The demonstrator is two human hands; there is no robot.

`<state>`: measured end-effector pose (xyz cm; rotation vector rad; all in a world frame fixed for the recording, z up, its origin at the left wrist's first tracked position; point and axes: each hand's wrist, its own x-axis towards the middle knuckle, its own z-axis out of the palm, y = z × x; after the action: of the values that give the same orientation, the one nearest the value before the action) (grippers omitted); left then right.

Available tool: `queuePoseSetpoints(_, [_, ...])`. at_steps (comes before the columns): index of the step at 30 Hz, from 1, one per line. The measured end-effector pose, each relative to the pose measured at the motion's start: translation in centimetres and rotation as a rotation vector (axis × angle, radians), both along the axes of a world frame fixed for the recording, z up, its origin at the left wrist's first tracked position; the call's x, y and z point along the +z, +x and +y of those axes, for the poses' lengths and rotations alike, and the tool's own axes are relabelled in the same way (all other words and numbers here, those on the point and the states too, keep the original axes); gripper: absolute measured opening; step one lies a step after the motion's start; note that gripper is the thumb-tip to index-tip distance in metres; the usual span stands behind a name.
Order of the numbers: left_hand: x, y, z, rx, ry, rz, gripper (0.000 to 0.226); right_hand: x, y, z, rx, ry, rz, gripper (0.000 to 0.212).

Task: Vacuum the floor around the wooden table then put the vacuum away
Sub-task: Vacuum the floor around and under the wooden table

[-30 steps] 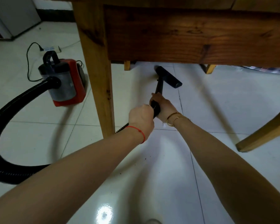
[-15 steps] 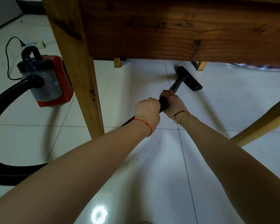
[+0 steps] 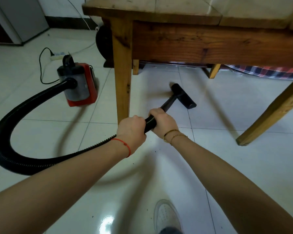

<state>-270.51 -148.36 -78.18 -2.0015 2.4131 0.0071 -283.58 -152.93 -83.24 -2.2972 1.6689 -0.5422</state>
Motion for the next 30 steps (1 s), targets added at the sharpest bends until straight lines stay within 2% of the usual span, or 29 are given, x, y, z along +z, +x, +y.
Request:
queuePoseSetpoints(5, [1.1, 4.3, 4.1, 0.017, -0.007, -0.059, 0.008, 0.9, 4.0, 4.2, 0.047, -0.037, 0.035, 0.026])
queuePoseSetpoints(10, [3.0, 7.0, 7.1, 0.006, -0.008, -0.108, 0.015, 2.4, 6.7, 7.0, 0.074, -0.023, 0.060, 0.033])
queuePoseSetpoints(17, [4.7, 9.1, 9.6, -0.006, -0.024, -0.176, 0.013, 4.1, 8.4, 9.3, 0.135, -0.084, 0.191, 0.029])
queuePoseSetpoints(23, [4.7, 8.5, 9.6, -0.043, -0.033, -0.175, 0.010, 4.0, 7.3, 9.4, 0.102, -0.115, 0.226, 0.025])
queuePoseSetpoints(30, [3.5, 3.4, 7.0, -0.098, -0.015, -0.131, 0.011, 2.4, 2.5, 7.7, -0.024, -0.074, 0.212, 0.022])
